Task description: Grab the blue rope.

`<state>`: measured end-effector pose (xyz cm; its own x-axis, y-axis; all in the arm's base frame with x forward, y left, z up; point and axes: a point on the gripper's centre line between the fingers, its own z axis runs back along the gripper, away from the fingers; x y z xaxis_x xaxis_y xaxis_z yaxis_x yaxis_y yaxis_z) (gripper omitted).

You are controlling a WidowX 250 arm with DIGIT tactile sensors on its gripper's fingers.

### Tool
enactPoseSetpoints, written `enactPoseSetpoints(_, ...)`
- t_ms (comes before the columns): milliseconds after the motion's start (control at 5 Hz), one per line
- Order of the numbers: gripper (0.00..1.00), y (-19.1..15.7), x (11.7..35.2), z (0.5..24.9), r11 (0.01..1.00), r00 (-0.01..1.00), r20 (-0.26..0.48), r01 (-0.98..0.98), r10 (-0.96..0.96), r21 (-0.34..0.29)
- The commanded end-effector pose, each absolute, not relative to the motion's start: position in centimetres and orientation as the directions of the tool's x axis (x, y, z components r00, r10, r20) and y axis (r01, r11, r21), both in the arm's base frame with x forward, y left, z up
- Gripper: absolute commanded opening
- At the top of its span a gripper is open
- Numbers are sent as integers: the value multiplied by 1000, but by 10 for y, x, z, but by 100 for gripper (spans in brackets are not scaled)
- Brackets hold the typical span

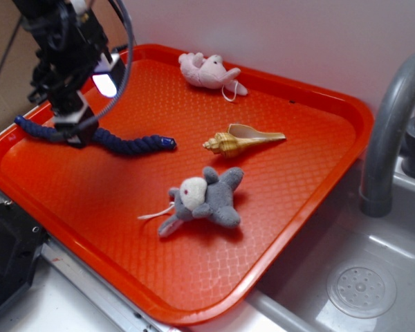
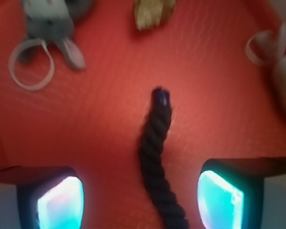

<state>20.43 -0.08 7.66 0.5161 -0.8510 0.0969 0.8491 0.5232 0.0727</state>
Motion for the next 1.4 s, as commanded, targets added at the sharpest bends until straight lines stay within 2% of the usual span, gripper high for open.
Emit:
enactPoseSetpoints(0, 100, 10, 217, 39, 547, 547, 28, 836, -837, 48)
enactPoseSetpoints(200, 100, 10, 217, 18, 530, 531, -25, 847, -847, 32)
enactPoseSetpoints(400, 40, 1, 213, 4, 482, 482, -45, 876, -875, 13)
enactPoseSetpoints(600, 0, -4, 210, 9, 477, 478, -29, 878, -878, 39)
enactPoseSetpoints(1000, 0, -8, 207, 14, 471, 472, -19, 881, -881, 52)
enactPoseSetpoints(1200, 0, -2, 207, 42, 599, 612, -60, 786, -788, 153)
